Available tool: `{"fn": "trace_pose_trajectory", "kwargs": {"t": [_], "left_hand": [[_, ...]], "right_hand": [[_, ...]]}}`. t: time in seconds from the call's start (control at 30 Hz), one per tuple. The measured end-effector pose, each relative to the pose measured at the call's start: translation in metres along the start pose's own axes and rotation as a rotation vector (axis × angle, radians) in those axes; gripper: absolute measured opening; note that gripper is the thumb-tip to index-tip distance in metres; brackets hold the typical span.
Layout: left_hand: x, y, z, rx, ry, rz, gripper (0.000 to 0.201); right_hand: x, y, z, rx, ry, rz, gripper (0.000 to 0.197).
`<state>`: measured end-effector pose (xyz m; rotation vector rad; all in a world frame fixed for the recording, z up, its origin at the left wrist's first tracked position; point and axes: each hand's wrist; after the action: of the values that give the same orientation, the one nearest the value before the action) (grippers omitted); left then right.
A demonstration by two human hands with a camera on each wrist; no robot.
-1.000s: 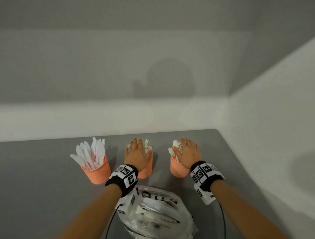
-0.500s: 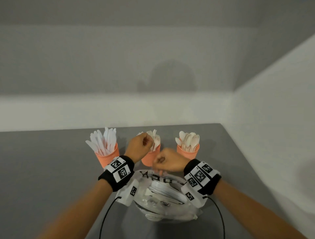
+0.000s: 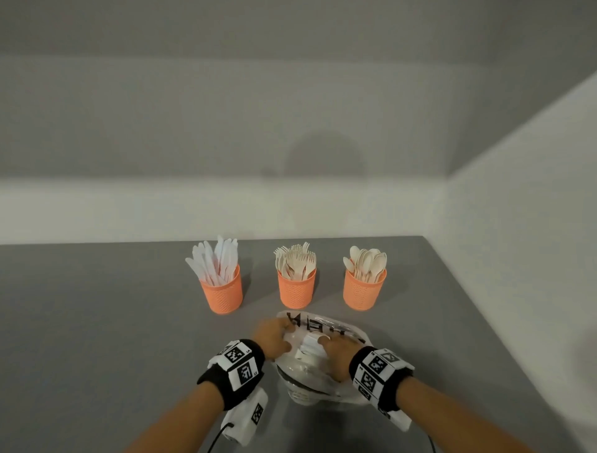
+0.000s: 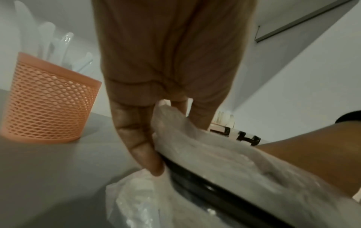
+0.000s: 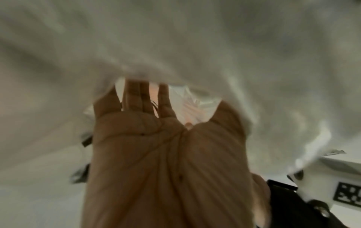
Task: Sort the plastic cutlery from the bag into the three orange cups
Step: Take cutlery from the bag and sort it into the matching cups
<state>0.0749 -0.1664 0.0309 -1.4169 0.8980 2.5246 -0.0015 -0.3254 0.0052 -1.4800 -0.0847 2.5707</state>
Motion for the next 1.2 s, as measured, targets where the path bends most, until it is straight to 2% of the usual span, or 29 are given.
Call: {"fn": "trace_pose_trajectory", "kwargs": {"t": [0.1,0.27,0.4,0.47,0.57,0.63,0.87,1.07,1.2], "left_hand": [[-0.004,0.004,0.002,-0.005,0.007,0.017,0.041],[-0.009,0.010,0.002,0.016,0.014,0.047,0.040],[-0.009,0.014,0.002,0.015,0.001,0.099,0.039],[-0.009,0.015,0.004,0.016,-0.006,0.116,0.039],[-0.012,0.013,0.003,0.025,-0.001,0.119,0.038],[-0.015,0.004,0.003,0.023,-0.007,0.138,0.039],[-0.014,-0.004,0.004,-0.019,-0.054,0.242,0.037],[-0.017,-0.002,0.006,-0.021,-0.054,0.254,0.036],[-0.018,-0.001,0.007,-0.027,-0.062,0.252,0.037]], "right_hand": [[0.004,-0.001,-0.002,0.012,0.044,0.067,0.066],[0.011,-0.005,-0.004,-0.052,0.136,0.093,0.060],[0.026,-0.012,-0.002,-0.035,0.096,0.156,0.067],[0.033,-0.016,-0.005,-0.038,0.122,0.208,0.062],[0.035,-0.016,-0.007,-0.023,0.192,0.127,0.048],[0.033,-0.018,-0.013,-0.015,0.208,0.065,0.045],[0.044,-0.018,-0.018,-0.043,0.286,0.032,0.052],[0.039,-0.017,-0.017,-0.022,0.259,0.047,0.049],[0.032,-0.018,-0.012,0.001,0.231,-0.071,0.043]]}}
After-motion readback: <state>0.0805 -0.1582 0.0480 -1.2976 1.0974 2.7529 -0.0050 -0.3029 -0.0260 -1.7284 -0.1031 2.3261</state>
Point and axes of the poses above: each hand's wrist, its own z-axis away from the middle knuckle, its own x-axis out of the palm, y = z × x, and after that the axes turned 2 degrees about -z, right-handed
